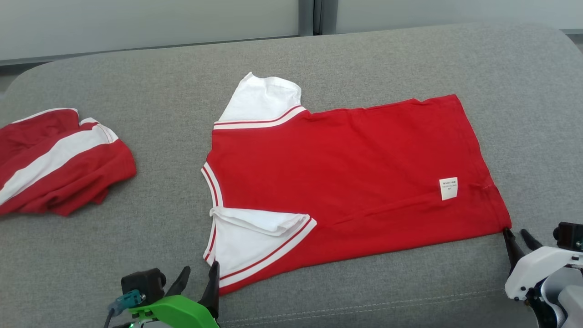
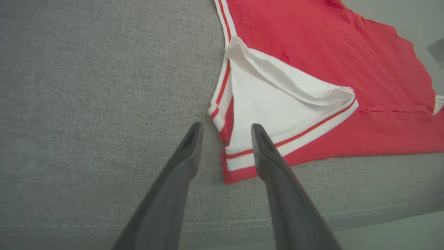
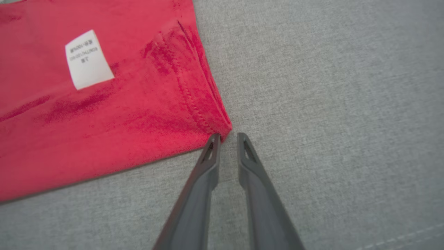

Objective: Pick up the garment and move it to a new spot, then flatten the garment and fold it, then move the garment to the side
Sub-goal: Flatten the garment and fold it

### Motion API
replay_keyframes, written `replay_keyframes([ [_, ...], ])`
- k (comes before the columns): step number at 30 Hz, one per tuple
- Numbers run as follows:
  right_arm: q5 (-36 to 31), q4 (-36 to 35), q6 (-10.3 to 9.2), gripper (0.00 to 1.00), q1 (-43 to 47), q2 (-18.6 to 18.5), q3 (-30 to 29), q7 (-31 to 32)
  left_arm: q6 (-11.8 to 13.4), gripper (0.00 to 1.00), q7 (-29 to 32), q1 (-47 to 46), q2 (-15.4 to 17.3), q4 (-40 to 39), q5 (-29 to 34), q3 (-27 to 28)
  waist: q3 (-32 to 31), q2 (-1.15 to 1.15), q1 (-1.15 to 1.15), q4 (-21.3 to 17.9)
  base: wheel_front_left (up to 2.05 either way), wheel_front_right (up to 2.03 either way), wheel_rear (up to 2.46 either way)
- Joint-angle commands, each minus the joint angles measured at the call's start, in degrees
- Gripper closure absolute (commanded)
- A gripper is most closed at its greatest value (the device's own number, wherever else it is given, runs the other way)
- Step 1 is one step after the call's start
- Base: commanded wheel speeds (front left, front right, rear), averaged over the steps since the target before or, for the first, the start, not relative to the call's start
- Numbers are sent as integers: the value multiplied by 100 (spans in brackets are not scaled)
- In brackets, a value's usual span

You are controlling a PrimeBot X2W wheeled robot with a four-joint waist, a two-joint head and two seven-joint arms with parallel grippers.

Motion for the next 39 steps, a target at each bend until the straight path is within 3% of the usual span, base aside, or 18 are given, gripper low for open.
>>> replay_keyframes([
  [1, -78, 16, -16, 0, 83, -62, -133, -46, 70, 0, -106, 57, -3, -73, 29, 66, -43, 0, 0, -13, 0, 0, 0],
  [8, -914, -831, -14, 0, 287, 64, -1086, -41, 259, 0, -832, -19, 59, -381, 269, 332, -167, 0, 0, -95, 0, 0, 0],
  [13, -1868, -1880, -14, 0, 690, 601, -1606, -43, 111, 0, -1317, -529, 38, -243, 481, 288, -205, 0, 0, -167, 0, 0, 0],
  [19, -2226, -2258, -14, 0, 776, 899, -1714, -43, -140, 0, -1289, -1446, 43, 321, 576, 171, -23, 0, 0, -224, 0, 0, 0],
  [39, -2405, -2786, -14, 0, 8, 1130, -1524, -45, -669, 0, -926, -6181, -301, 4440, 871, -91, 1741, 0, 0, -690, 0, 0, 0],
])
